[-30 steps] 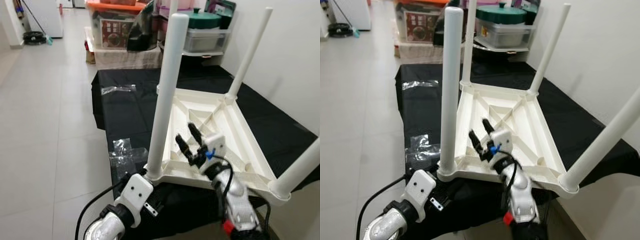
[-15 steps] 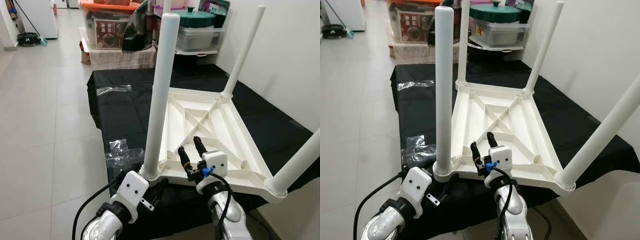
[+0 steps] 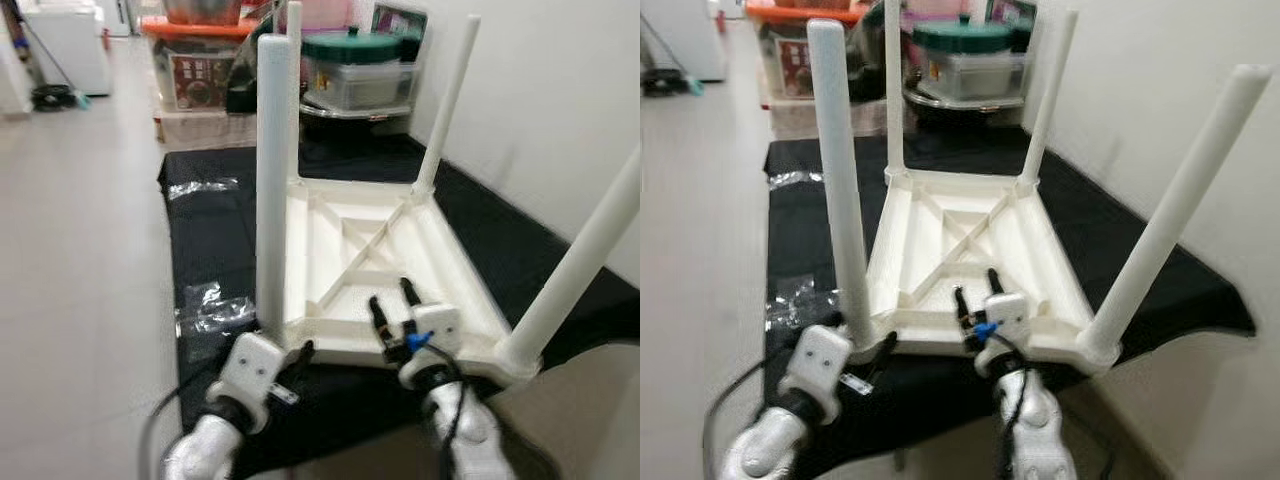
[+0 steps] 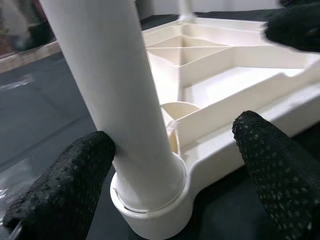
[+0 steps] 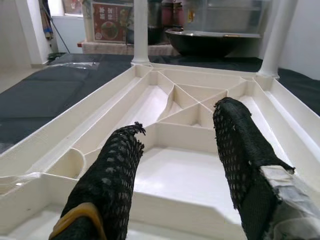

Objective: Building children table

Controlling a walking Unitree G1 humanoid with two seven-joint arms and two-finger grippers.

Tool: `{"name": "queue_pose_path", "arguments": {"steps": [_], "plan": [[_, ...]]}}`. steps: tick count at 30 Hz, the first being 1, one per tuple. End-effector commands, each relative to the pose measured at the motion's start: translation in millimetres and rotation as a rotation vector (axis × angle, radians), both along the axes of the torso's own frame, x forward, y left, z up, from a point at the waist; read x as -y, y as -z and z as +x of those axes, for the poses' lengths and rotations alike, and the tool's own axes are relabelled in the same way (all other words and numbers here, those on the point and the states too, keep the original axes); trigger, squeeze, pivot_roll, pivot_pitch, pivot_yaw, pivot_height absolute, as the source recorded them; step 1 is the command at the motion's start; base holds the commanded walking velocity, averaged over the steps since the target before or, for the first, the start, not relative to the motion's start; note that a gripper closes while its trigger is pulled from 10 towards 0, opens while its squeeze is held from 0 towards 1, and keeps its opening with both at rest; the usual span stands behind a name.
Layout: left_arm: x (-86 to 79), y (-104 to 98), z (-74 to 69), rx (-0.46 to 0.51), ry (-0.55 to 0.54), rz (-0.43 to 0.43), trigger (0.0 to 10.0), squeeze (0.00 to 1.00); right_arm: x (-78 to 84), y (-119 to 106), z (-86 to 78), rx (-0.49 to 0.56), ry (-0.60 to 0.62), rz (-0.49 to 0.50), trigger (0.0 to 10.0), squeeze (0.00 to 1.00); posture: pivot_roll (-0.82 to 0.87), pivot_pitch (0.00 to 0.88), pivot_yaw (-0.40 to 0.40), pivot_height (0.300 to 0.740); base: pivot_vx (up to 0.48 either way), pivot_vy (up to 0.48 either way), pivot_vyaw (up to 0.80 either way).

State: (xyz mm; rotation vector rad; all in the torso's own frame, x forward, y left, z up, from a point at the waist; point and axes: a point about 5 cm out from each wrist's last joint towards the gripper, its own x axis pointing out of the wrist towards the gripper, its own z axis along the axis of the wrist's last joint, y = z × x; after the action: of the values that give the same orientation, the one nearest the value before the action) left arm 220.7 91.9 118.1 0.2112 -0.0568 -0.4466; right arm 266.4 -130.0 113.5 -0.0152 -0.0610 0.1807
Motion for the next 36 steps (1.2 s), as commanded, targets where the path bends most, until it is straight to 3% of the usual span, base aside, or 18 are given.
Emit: {"name": "queue_pose_path", "arguments": {"steps": [1,8,17,23,27,31,33,34,35,36], "plan": [[2.1,2.6,0.2,-0.009,0.018,0.005,10.0,0.0,-5.5,0.8,-0.8,-0.019,-0.023,0.009,10.0,0.0,0.05,0.01,-0.078,0.74,0.0,-0.48,0.0],[2.5,3.1,0.4,-0.013,0.015,-0.005,10.0,0.0,-16.2,2.8,-1.9,-0.064,-0.143,0.041,10.0,0.0,0.05,0.004,-0.077,0.74,0.0,-0.088,0.0],[5.0,3.2,-0.4,-0.008,0.019,-0.008,10.0,0.0,-19.1,3.9,-4.0,-0.082,-0.204,0.046,10.0,0.0,0.04,0.0,-0.08,0.74,0.0,0.0,0.0],[5.6,3.4,-0.2,-0.007,0.018,-0.011,10.0,0.0,-14.9,1.0,-4.3,-0.061,-0.171,0.027,10.0,0.0,0.04,0.0,-0.082,0.74,0.0,0.0,0.0],[3.3,0.2,6.1,0.014,-0.005,-0.005,10.0,0.0,-1.9,-8.2,0.4,-0.014,-0.054,-0.026,10.0,0.0,0.04,0.0,-0.081,0.74,0.0,0.0,0.0],[4.0,1.0,7.4,0.003,0.01,-0.01,10.0,0.0,-3.4,-10.7,3.3,-0.015,-0.088,-0.012,10.0,0.0,0.04,0.0,-0.076,0.74,0.0,0.0,0.0],[10.4,4.4,4.6,-0.051,0.095,-0.016,10.0,0.0,-4.8,-17.1,18.7,-0.04,-0.18,-0.046,10.0,0.0,0.03,0.0,-0.075,0.74,0.0,0.0,0.0],[17.9,6.7,-2.1,-0.095,0.189,-0.013,10.0,0.0,-0.2,-20.6,35.2,-0.075,-0.227,-0.112,10.0,0.0,0.03,0.0,-0.076,0.74,0.0,0.0,0.0],[17.9,6.7,-2.1,-0.095,0.189,-0.013,10.0,0.0,-0.2,-20.6,35.2,-0.075,-0.227,-0.112,10.0,0.0,0.03,0.0,-0.076,0.74,0.0,0.0,0.0],[23.0,8.2,-7.4,-0.124,0.254,-0.011,10.0,0.0,4.4,-24.1,46.4,-0.101,-0.25,-0.157,10.0,0.0,0.03,0.0,-0.076,0.74,0.0,0.0,0.0]]}}
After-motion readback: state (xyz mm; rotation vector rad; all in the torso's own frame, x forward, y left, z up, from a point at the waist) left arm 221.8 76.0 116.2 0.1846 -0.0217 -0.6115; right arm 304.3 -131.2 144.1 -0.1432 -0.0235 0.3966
